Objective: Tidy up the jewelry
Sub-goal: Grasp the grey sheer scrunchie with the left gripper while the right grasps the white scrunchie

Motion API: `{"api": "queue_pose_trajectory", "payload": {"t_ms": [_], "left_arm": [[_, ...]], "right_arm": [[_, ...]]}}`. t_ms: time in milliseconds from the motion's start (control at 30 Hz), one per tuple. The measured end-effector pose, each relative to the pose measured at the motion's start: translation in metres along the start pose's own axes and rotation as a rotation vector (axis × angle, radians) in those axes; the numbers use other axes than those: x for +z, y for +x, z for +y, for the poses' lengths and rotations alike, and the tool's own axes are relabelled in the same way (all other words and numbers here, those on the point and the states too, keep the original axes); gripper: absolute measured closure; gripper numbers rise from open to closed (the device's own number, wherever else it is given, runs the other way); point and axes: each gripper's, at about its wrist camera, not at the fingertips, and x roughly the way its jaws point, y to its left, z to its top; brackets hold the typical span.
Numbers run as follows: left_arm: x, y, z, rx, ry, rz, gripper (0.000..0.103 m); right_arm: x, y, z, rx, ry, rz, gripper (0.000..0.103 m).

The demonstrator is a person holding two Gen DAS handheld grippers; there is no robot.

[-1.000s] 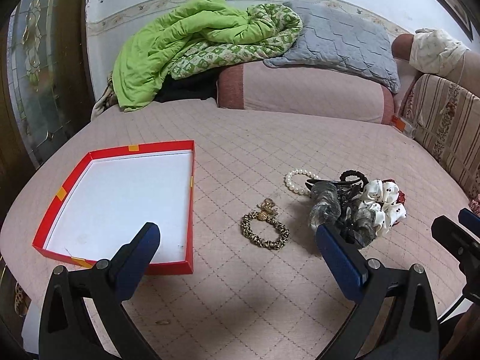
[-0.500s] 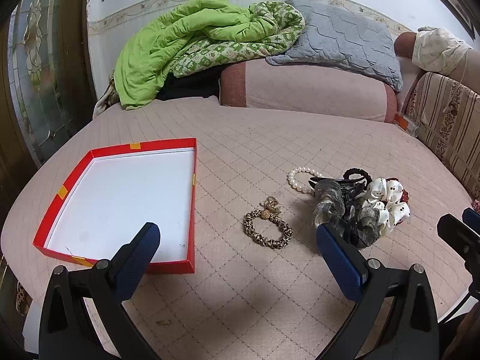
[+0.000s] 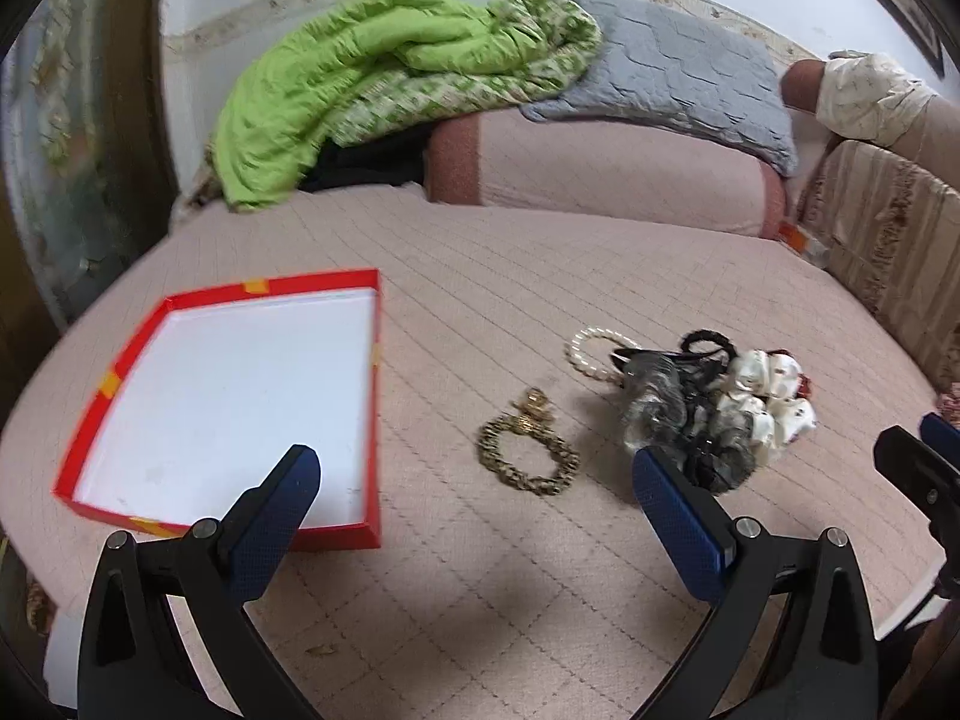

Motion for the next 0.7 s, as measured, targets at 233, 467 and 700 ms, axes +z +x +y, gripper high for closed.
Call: {"api": "queue_pose_trajectory", "payload": {"t_ms": [233,467,700], "left_arm": [[0.006,0.021,0.008,-0.099,0.003,0.063,0.003],[0.010,0.049,0.004,-0.135,0.015,0.160,0.026],[0.017,0.060,0.002,-0.130,0.030,0.167,0.026]], "right_arm": [[0.001,0.003,-0.007,0.005,0.027,0.006,0.000],[0.002,0.006,-0.015,0.024,0.053,0.017,0.000],[0.006,0.011,-0.041,0.036,0.154,0.027,0.001]]}}
